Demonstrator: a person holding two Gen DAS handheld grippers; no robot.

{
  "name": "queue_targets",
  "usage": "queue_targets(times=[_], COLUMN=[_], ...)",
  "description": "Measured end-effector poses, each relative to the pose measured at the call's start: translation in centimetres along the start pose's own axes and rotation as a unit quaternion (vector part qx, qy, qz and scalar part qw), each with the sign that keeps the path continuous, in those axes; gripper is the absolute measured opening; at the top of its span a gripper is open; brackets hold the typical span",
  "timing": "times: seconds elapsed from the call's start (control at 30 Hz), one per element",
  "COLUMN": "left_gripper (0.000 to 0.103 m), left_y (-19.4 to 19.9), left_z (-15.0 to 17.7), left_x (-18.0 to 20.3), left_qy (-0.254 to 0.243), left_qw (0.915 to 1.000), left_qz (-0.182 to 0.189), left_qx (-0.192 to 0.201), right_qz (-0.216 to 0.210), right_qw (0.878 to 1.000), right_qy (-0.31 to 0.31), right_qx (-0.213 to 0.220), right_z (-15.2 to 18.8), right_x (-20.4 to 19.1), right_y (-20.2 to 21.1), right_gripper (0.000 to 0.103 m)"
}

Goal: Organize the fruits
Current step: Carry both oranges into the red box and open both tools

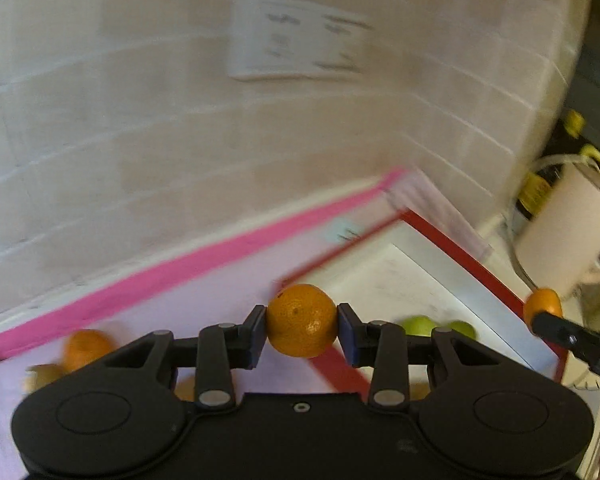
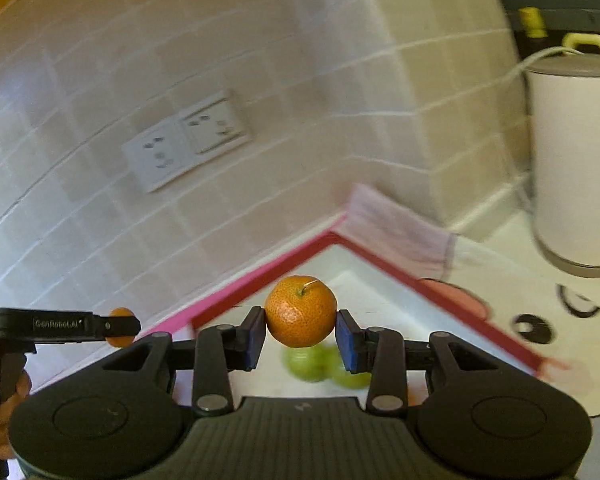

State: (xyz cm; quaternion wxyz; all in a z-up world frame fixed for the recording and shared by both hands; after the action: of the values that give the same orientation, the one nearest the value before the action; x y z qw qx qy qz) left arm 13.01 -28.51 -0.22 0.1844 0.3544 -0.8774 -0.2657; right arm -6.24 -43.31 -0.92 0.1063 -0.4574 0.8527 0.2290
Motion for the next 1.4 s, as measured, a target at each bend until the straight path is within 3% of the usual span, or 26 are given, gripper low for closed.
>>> queue_targets(times=[0.2, 0.47, 0.87, 1.0, 1.4], left_gripper=[0.045, 0.045, 0.048, 0.075, 0.077], left_y=[-4.4, -8.2, -9.3, -9.2, -7.3], left_z=[1.4, 4.0, 5.0, 5.0, 3.5], left_x=[5.3, 8.6, 11.2, 11.8, 10.7], left_qy=[-0.043, -0.069, -0.105, -0.114, -0.111], left_qw=[0.9972, 0.9879, 0.9798, 0.9786, 0.9834], left_qz=[0.033, 0.072, 0.106, 0.110, 0.097], left_qx=[-0.052, -0.119, -0.133, -0.131, -0.105], right_qz=[0.027, 0.046, 0.055, 0.052, 0.060], right_qw=[0.999, 0.994, 0.989, 0.989, 0.989], right_qy=[-0.021, -0.056, -0.069, -0.075, -0.109], right_qx=[-0.025, -0.079, -0.117, -0.118, -0.084], right_z=[0.0, 1.5, 2.6, 2.6, 0.7], right_x=[3.8, 6.3, 7.0, 7.1, 7.7], right_y=[-1.4, -4.0, -5.9, -6.0, -4.0], right_gripper=[0.040, 0.040, 0.040, 0.043, 0.050])
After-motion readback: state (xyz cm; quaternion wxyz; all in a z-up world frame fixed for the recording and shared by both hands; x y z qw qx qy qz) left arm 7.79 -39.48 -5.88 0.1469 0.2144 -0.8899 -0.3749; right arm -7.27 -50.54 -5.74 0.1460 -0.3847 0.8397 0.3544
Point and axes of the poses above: each gripper's, at about its wrist camera, not at the fingertips, and y roughly against the way its jaws point, x to its right, z to its underside, the point moved 5 cm from there along -y, roughly the way its jaws point, and after that the axes turned 9 degrees about x, right-handed, at the moved point
